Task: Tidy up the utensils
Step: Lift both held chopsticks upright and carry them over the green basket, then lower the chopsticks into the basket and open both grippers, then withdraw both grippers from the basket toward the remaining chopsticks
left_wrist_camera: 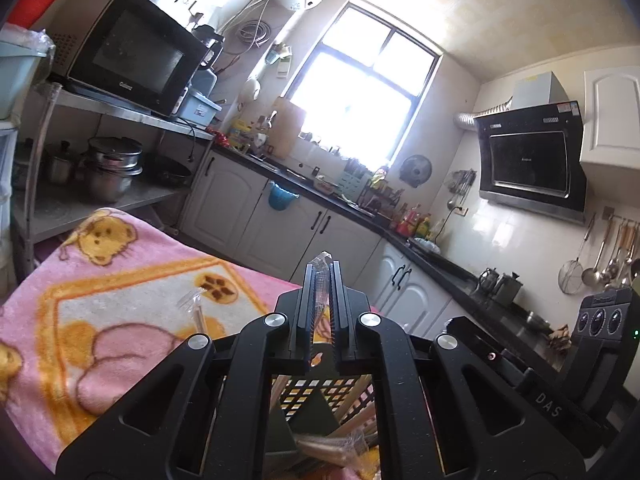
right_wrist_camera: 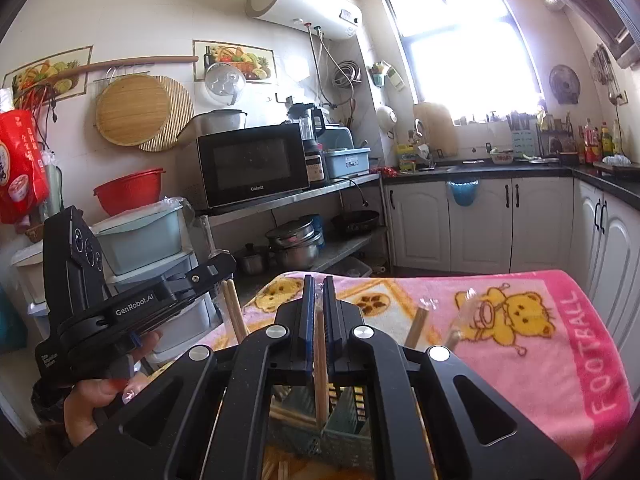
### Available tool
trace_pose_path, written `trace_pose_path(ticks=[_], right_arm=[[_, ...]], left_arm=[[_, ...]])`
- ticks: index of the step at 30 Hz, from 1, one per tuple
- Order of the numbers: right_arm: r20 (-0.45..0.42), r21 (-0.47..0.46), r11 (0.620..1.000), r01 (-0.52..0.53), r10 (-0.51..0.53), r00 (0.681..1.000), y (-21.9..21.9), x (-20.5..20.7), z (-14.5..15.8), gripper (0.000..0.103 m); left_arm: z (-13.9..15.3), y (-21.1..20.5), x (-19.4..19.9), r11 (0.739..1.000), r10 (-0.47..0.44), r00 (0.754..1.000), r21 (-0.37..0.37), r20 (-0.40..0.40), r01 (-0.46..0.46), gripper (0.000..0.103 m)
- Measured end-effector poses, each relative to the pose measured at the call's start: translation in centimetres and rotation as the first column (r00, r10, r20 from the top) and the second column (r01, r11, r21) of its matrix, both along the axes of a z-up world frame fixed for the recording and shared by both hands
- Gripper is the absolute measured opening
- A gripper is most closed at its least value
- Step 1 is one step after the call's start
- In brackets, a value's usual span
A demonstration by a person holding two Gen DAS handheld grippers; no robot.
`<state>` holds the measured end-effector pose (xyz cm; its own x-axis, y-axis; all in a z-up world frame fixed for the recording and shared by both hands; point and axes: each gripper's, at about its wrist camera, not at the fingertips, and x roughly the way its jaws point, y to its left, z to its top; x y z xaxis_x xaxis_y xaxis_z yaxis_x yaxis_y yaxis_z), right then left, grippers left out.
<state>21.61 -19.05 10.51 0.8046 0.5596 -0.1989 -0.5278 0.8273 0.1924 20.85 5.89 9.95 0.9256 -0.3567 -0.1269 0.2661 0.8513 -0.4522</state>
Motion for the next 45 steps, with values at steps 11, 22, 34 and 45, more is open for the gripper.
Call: trace_pose_path(ticks=[11, 22, 34, 45], right_arm=[[-0.044, -0.009, 1.0, -0.001, 0.001, 0.999, -0.5, -1.4, -0.7, 0.005], [-0.092, -0.007, 1.0, 0.014, -0.015, 0.996, -1.3, -1.9, -1.7, 0.021], [-0.119, -0.019, 1.0, 0.021, -0.023, 0.993, -2.0, -2.6, -2.1, 0.037], [-0.112, -0.025, 0.999, 0.025, -0.028, 0.993, -2.7, -3.9, -2.1, 0.045]], left_arm=[[-0.9, 0.8, -0.8, 0.999, 0.035, 0.997, -0.004, -0.064, -0.035, 0.004], [-1.3, 1.3, -1.9, 0.999, 0.05, 0.992, -0.004, -0.115, -0.051, 0.024], [-1.5, 1.8, -3.4, 0.998, 0.058, 0.99, -0.008, -0.127, -0.06, 0.043], [-1.8, 2.4, -5.2, 0.997, 0.073, 0.988, -0.024, -0.132, -0.077, 0.071]])
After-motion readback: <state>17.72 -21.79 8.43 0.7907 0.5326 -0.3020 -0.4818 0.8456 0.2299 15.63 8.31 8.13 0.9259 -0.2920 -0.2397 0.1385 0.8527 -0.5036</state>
